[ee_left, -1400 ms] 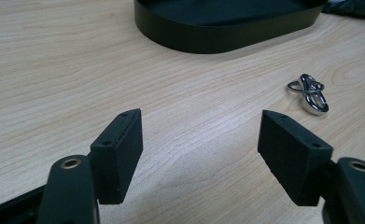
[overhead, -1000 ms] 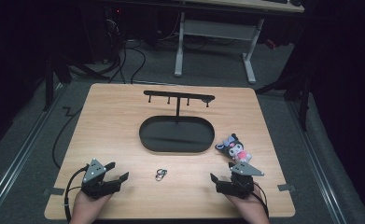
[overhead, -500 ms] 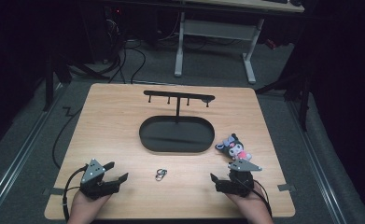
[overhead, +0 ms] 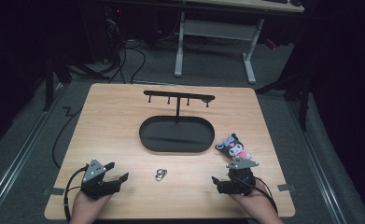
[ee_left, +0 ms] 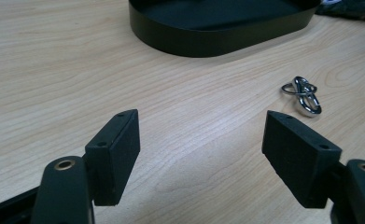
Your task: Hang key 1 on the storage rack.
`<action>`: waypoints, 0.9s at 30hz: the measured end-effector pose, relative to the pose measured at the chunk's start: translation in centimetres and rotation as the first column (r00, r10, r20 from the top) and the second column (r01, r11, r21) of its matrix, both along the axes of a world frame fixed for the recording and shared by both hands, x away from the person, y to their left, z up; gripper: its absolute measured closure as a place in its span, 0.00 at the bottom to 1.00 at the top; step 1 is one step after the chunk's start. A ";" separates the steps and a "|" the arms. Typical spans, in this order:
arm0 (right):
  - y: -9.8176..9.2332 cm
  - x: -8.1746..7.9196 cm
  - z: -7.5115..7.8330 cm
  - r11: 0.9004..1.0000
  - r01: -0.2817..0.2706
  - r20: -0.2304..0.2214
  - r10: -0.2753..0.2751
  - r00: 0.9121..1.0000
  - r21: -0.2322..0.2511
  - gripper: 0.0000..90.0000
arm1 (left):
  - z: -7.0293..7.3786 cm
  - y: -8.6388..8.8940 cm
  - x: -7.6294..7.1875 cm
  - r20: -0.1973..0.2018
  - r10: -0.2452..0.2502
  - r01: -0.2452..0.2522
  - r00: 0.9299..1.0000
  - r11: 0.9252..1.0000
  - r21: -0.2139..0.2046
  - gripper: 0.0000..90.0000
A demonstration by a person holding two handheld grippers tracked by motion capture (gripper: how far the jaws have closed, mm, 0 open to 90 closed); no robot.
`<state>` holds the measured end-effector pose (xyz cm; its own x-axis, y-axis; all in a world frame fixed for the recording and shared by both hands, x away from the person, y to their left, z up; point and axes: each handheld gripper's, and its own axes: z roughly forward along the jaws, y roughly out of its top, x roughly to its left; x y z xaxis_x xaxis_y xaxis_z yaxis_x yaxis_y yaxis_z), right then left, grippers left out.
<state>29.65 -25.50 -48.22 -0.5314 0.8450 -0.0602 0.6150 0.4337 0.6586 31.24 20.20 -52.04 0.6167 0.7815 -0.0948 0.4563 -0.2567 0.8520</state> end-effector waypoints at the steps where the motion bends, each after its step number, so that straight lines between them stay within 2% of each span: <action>1: 0.0 0.0 0.0 1.000 -0.003 -0.007 0.003 1.000 -0.005 0.17 | 0.0 0.0 0.0 0.003 0.000 0.000 1.000 1.000 0.002 0.31; 3: -0.1 0.2 0.2 1.000 -0.021 -0.042 0.020 0.999 -0.023 0.17 | 0.0 0.1 0.0 0.003 -0.003 0.003 1.000 1.000 0.000 0.31; 11: 0.0 0.4 1.4 0.991 -0.075 -0.111 0.062 0.992 -0.113 0.17 | -0.1 0.1 0.0 0.004 -0.025 0.025 1.000 1.000 0.008 0.31; 18: -0.4 0.9 2.5 0.981 -0.116 -0.208 0.081 0.975 -0.158 0.17 | -0.2 0.0 0.1 0.002 -0.042 0.042 0.999 0.999 0.010 0.31; 22: -0.9 1.5 3.3 0.975 -0.136 -0.272 0.085 0.958 -0.174 0.17 | -0.2 -0.1 0.1 0.002 -0.047 0.047 0.999 0.999 0.010 0.31; 23: -1.1 1.7 3.6 0.978 -0.132 -0.294 0.080 0.952 -0.162 0.17 | -0.1 -0.1 0.1 0.003 -0.048 0.048 0.999 0.999 0.011 0.31; 27: -1.9 2.5 4.6 0.971 -0.141 -0.304 0.078 0.949 -0.193 0.17 | -0.2 -0.2 0.1 0.002 -0.054 0.054 0.999 0.998 0.014 0.31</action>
